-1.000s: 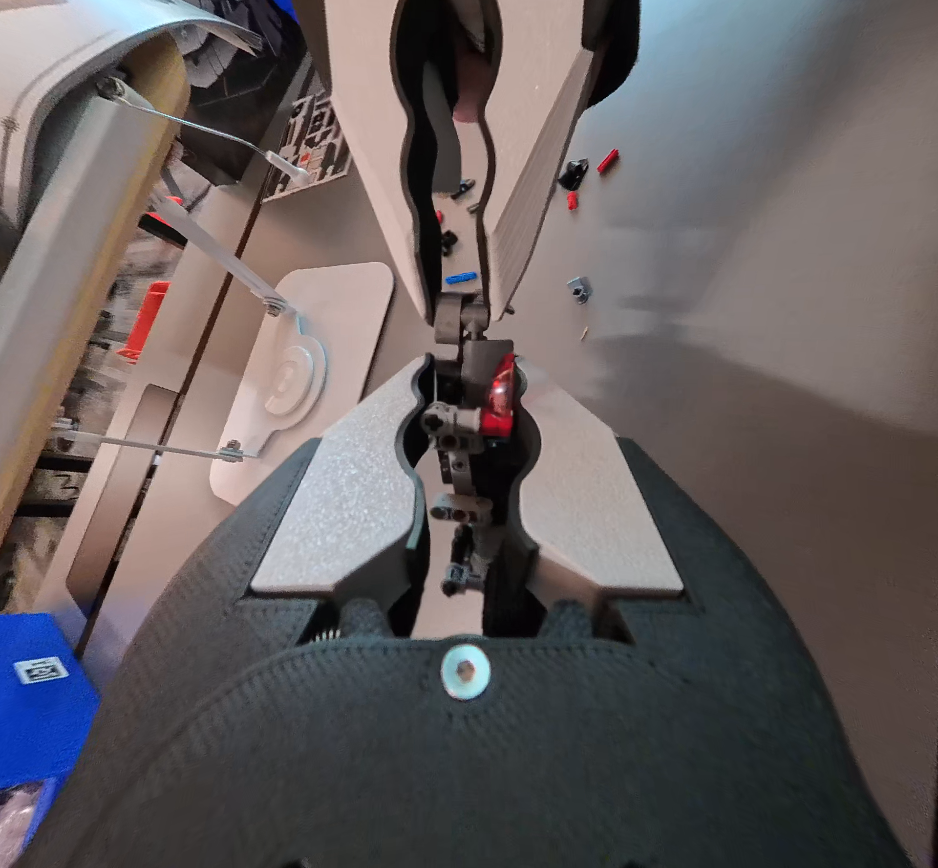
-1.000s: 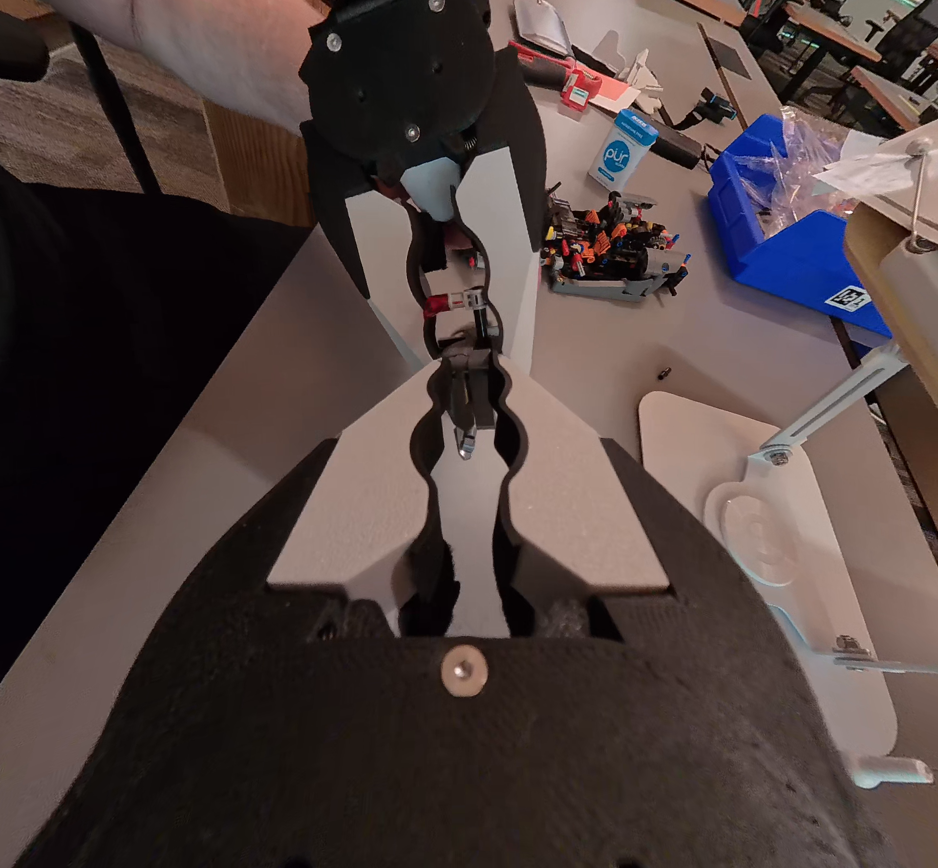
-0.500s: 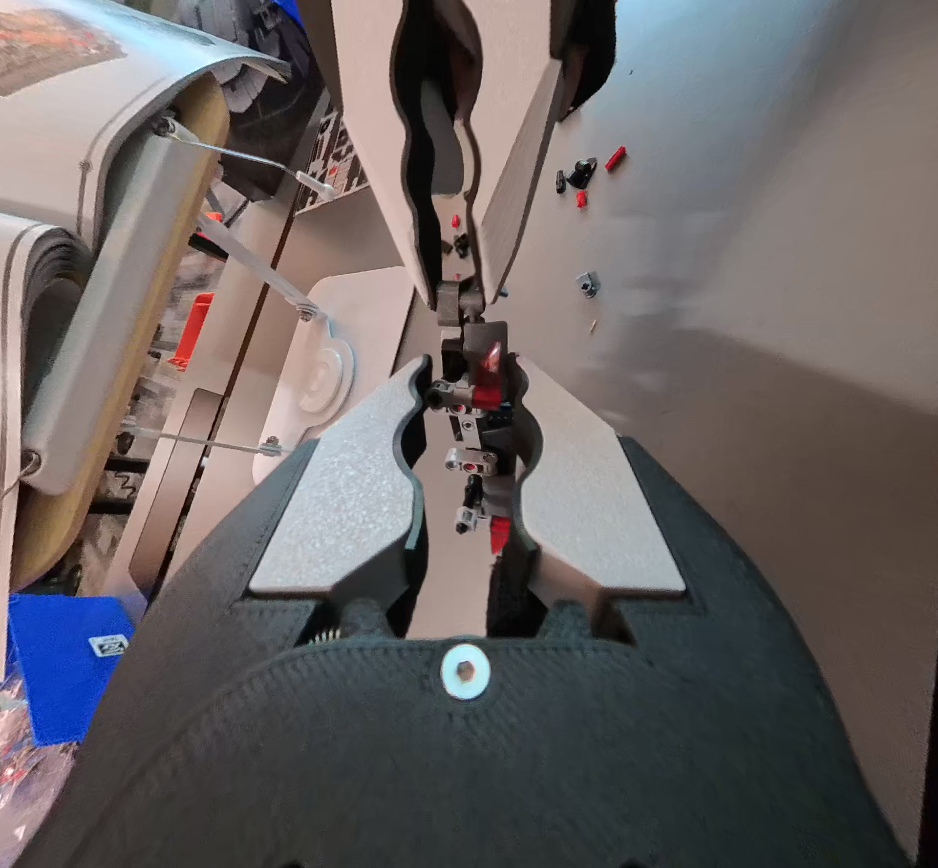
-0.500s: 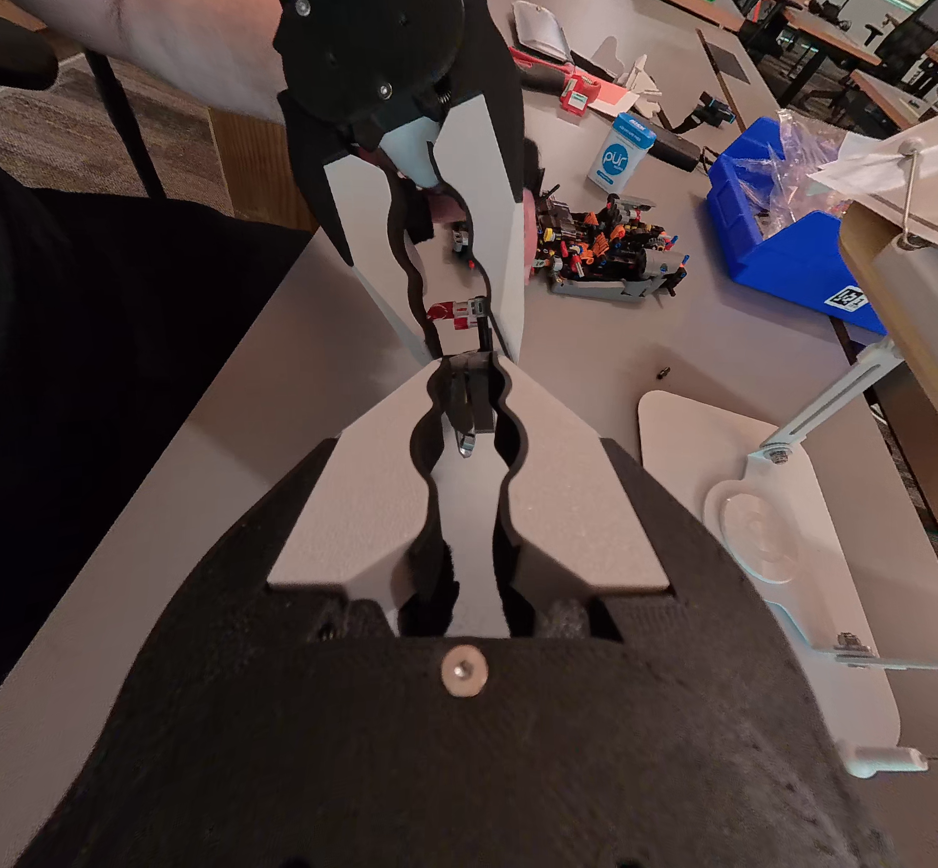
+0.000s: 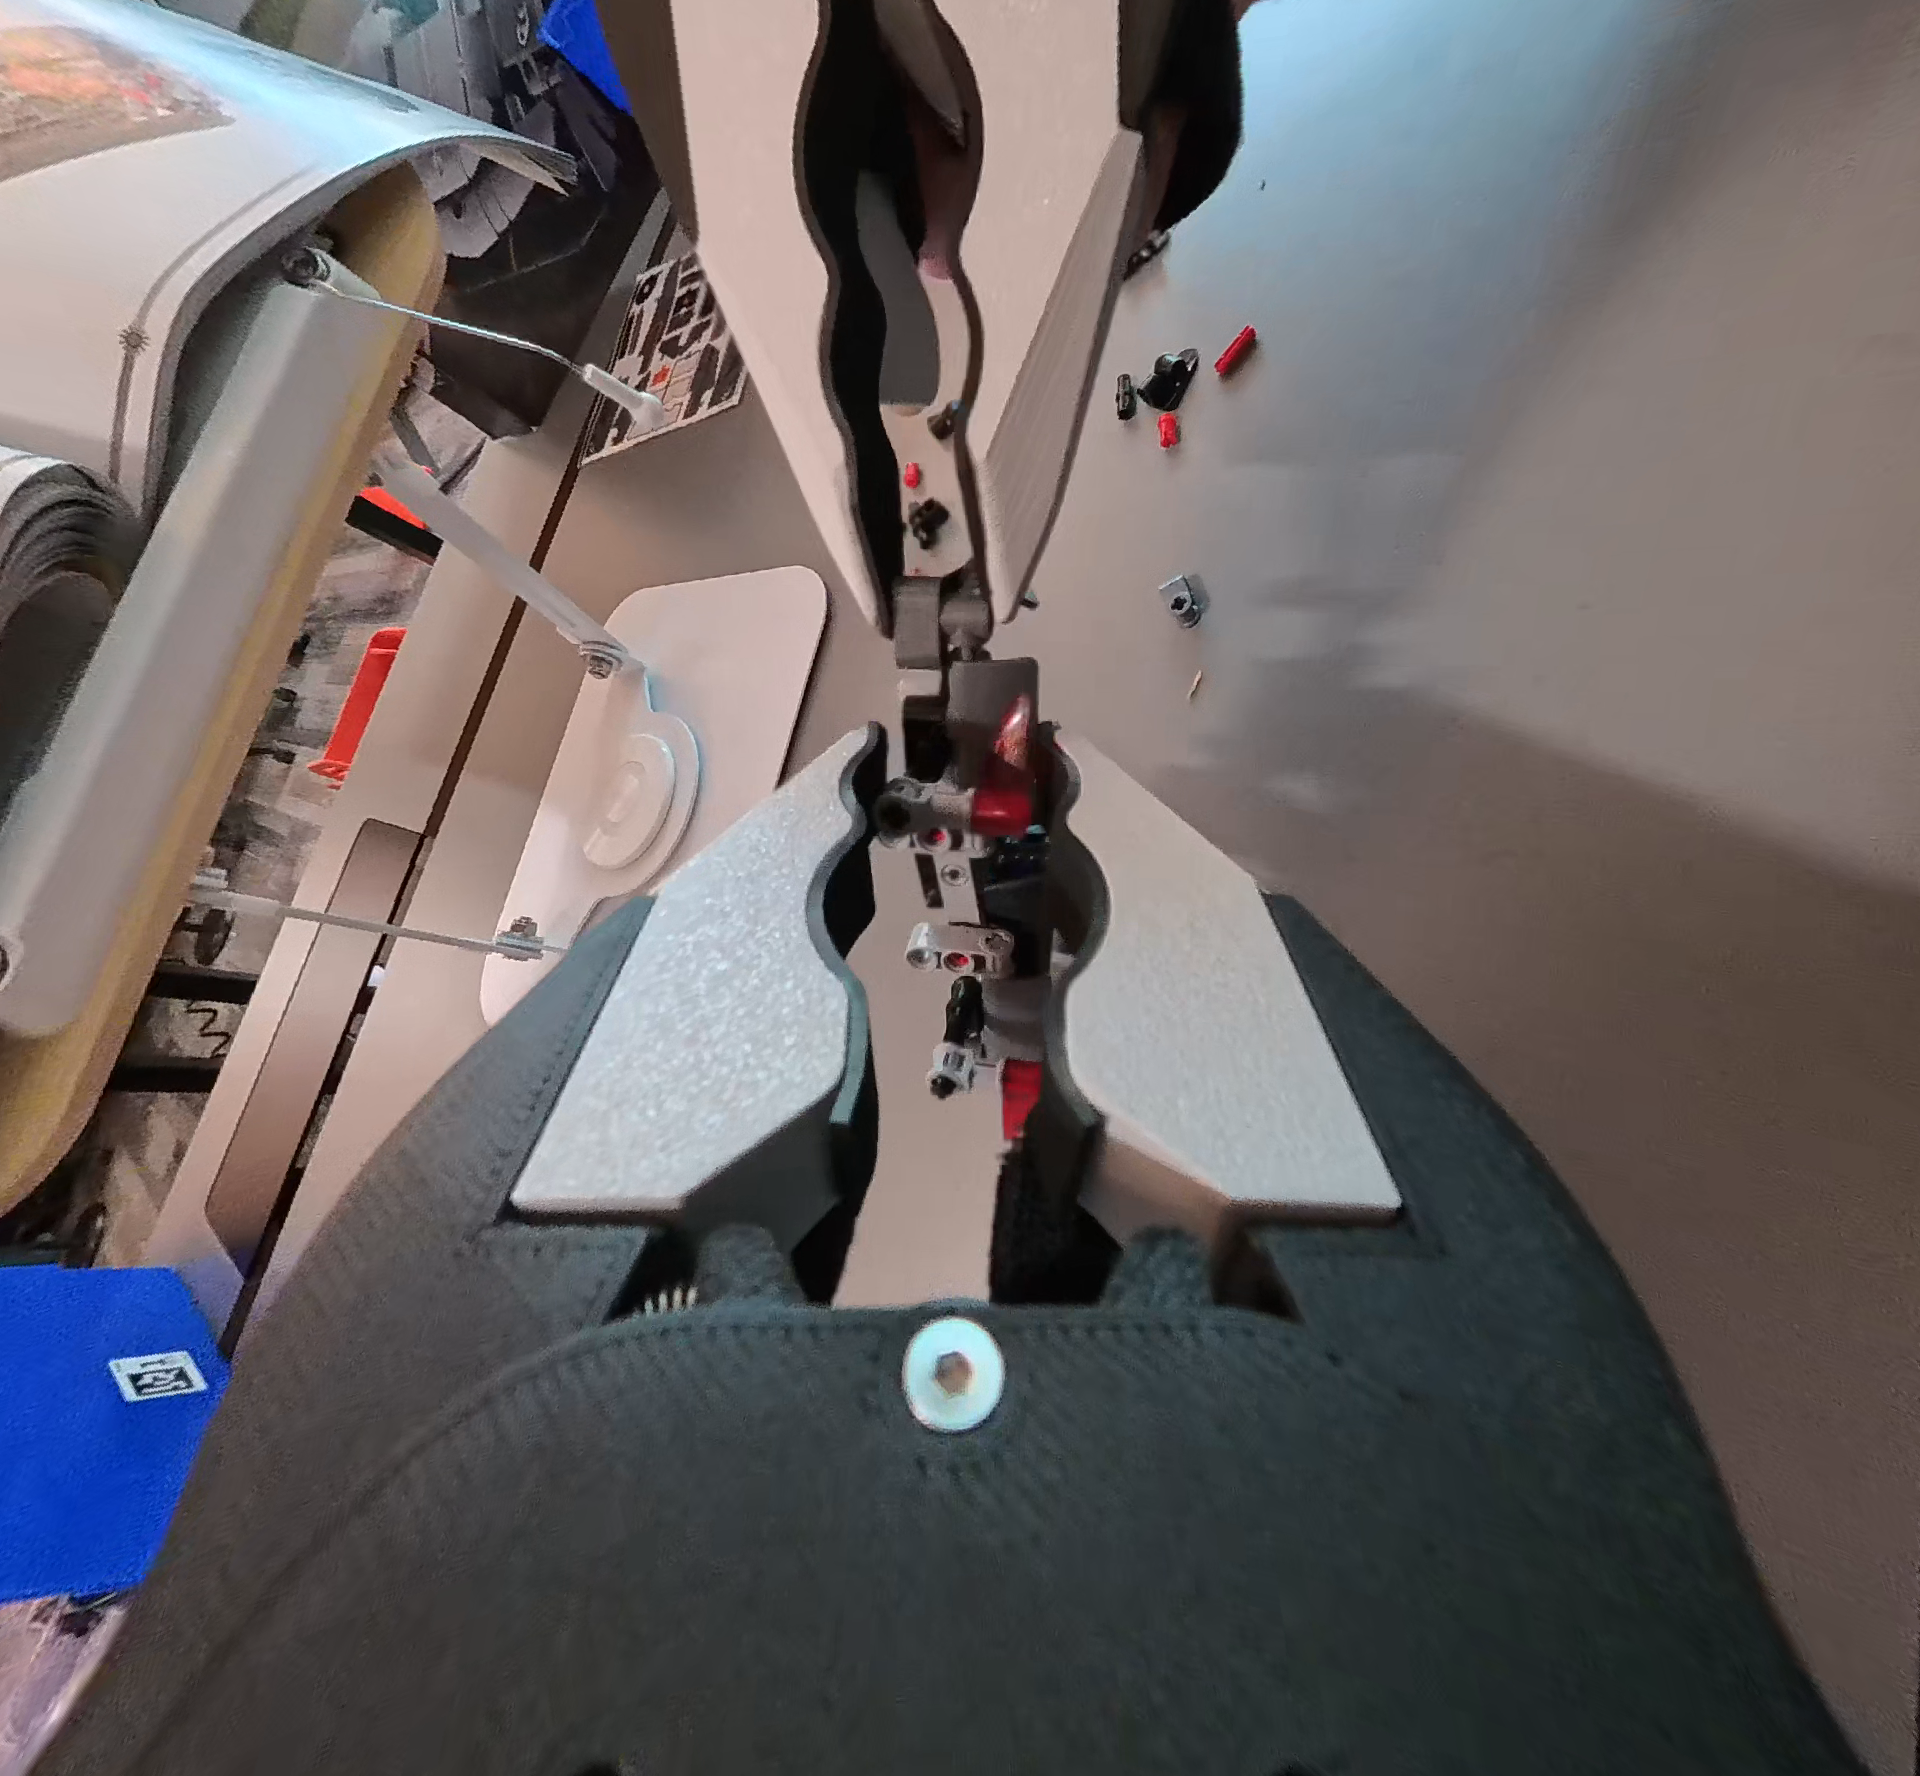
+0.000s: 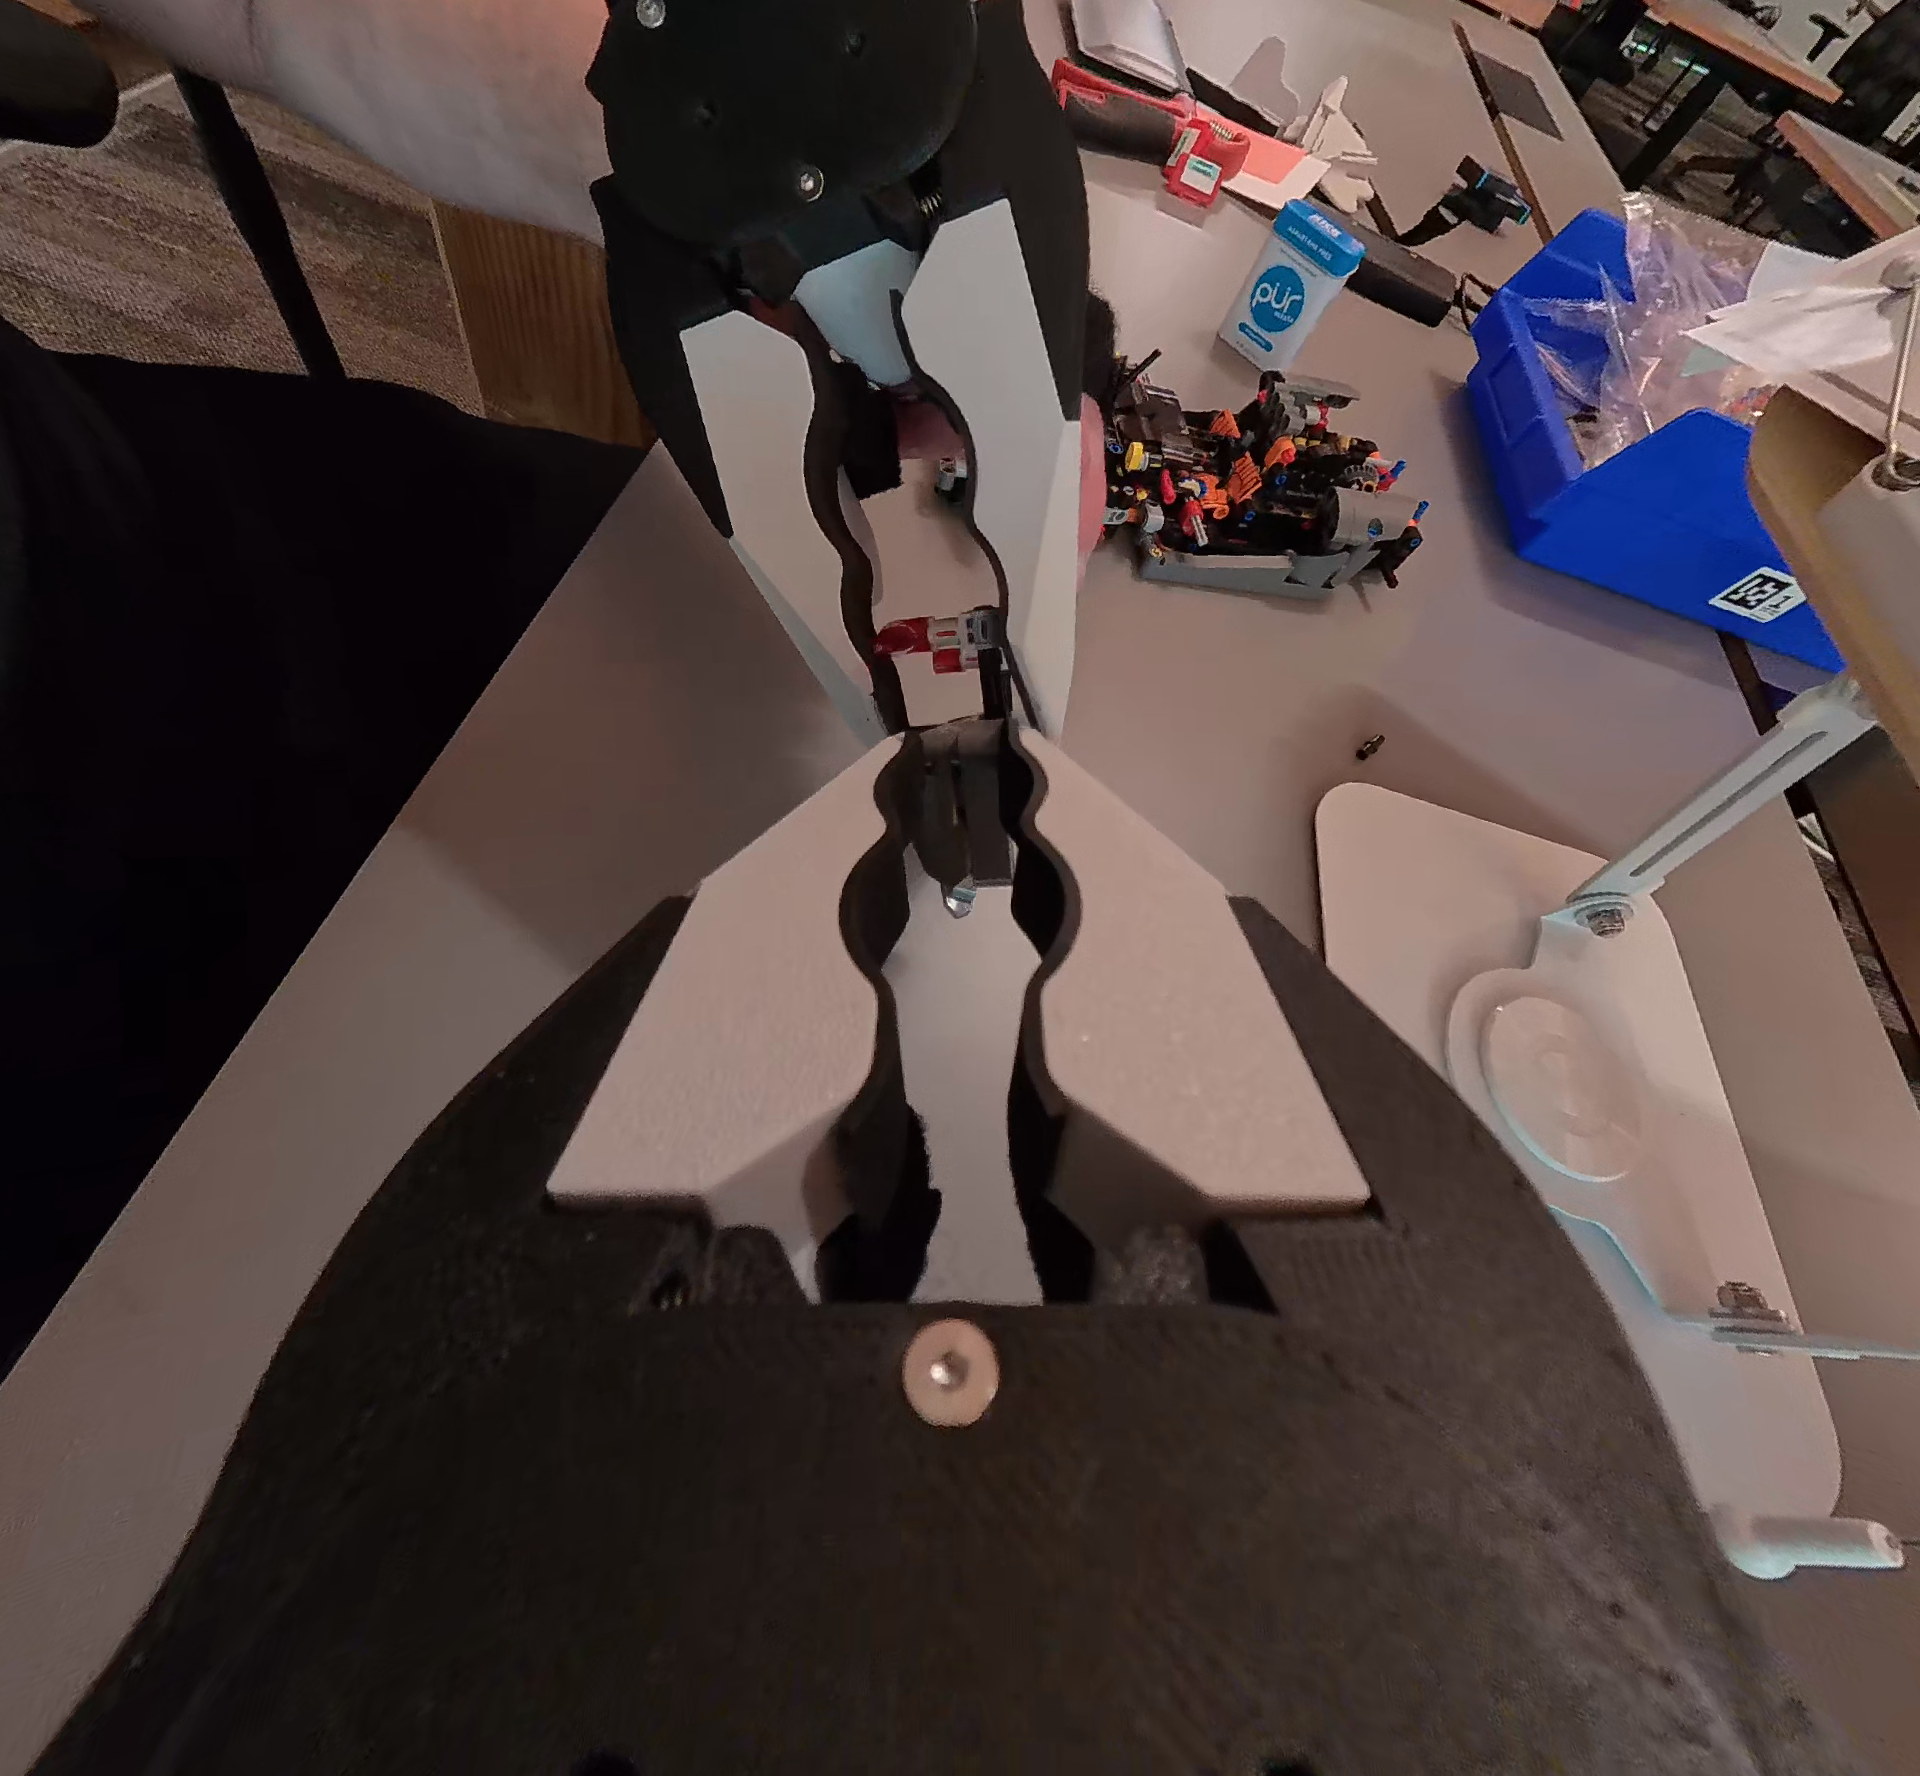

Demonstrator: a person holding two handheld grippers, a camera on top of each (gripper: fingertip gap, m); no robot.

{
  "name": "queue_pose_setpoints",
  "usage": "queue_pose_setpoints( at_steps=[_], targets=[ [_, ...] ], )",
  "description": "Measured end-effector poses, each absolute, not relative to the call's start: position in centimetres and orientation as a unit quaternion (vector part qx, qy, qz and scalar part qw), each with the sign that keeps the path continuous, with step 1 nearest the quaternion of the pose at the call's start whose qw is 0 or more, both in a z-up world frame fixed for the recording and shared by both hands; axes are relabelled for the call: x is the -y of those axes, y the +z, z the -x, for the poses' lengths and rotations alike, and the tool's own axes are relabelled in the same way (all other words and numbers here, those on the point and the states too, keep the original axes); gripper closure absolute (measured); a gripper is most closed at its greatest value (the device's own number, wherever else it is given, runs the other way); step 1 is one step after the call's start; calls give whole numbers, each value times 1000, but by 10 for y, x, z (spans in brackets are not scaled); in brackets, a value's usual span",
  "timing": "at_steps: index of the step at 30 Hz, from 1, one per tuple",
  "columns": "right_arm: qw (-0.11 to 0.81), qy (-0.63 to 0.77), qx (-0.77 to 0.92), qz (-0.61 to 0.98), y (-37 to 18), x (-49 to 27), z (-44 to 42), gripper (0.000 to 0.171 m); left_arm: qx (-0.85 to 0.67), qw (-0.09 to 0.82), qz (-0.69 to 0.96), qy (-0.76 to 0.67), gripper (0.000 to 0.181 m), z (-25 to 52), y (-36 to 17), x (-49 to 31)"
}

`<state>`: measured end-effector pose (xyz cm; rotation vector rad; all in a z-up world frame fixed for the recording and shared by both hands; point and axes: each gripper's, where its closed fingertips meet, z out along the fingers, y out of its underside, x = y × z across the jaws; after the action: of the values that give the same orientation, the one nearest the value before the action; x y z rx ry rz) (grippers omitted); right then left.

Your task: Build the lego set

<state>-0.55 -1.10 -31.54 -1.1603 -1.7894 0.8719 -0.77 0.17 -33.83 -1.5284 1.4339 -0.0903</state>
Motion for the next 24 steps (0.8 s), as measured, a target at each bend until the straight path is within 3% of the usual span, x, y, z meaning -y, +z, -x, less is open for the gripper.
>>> queue_pose_setpoints(
  at_steps=[6, 24],
  targets=[
    [399, 379, 697, 459, -309, 12, 2, 159, -573, 493, 652, -58, 143, 15, -342, -5],
    [388, 388, 706, 447, -311, 19, 2, 159, -576, 489, 649, -91, 150, 7, -355, -3]
  ],
)
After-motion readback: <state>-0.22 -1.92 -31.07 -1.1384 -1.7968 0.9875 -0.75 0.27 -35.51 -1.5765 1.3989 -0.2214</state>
